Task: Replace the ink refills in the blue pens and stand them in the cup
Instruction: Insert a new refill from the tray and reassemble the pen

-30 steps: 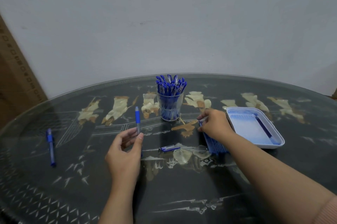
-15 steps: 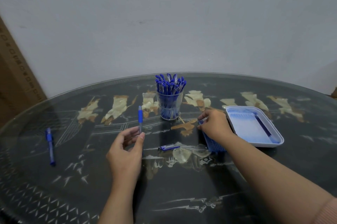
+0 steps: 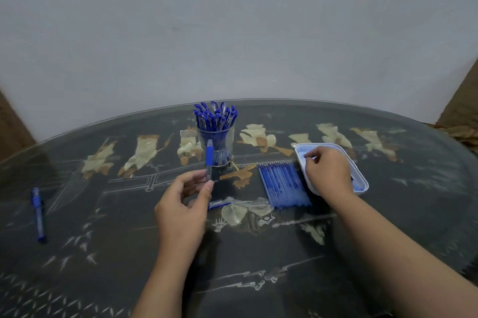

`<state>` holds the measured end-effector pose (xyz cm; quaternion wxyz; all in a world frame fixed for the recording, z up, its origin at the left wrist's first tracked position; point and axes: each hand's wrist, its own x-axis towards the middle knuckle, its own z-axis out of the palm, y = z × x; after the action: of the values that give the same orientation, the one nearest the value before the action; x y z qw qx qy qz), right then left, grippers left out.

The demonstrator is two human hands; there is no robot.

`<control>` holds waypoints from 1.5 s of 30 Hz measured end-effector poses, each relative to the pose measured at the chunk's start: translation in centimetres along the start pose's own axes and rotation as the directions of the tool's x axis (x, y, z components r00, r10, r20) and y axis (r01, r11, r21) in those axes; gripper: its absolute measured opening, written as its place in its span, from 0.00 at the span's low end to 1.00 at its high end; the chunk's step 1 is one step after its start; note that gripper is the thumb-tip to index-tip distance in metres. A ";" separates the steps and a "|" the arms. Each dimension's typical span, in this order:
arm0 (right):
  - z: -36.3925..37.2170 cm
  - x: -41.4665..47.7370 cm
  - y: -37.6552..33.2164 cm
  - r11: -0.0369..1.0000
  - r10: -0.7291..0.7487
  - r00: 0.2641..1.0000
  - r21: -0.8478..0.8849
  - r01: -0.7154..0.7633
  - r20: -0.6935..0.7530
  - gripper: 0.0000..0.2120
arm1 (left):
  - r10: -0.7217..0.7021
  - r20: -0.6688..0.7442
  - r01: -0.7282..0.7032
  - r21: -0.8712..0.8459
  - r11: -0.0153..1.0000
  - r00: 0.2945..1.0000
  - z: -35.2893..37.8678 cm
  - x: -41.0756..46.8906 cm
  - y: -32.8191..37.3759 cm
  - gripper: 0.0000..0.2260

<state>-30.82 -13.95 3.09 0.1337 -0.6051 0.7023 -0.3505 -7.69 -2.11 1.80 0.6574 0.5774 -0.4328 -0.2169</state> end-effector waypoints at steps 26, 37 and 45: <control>-2.7 1.8 3.6 0.852 0.043 0.992 -0.523 0.026 0.119 0.12 | 0.008 0.173 -0.009 0.008 1.000 0.985 4.1 -3.3 -0.7 0.11; -4.6 -2.9 -3.4 0.538 0.163 0.969 0.806 -0.247 0.188 0.17 | 0.050 0.230 -0.069 0.077 0.995 0.972 3.8 -3.1 -0.8 0.12; -3.5 -6.2 -5.9 -0.054 -0.098 0.908 0.909 -0.414 0.408 0.12 | 0.101 0.259 -0.129 0.092 0.987 0.961 3.8 -3.1 -1.1 0.12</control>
<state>-27.00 -7.05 8.01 0.6892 -0.2852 0.2637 -0.6117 -12.21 -2.07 -0.43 0.5759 0.5536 -0.5572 -0.2267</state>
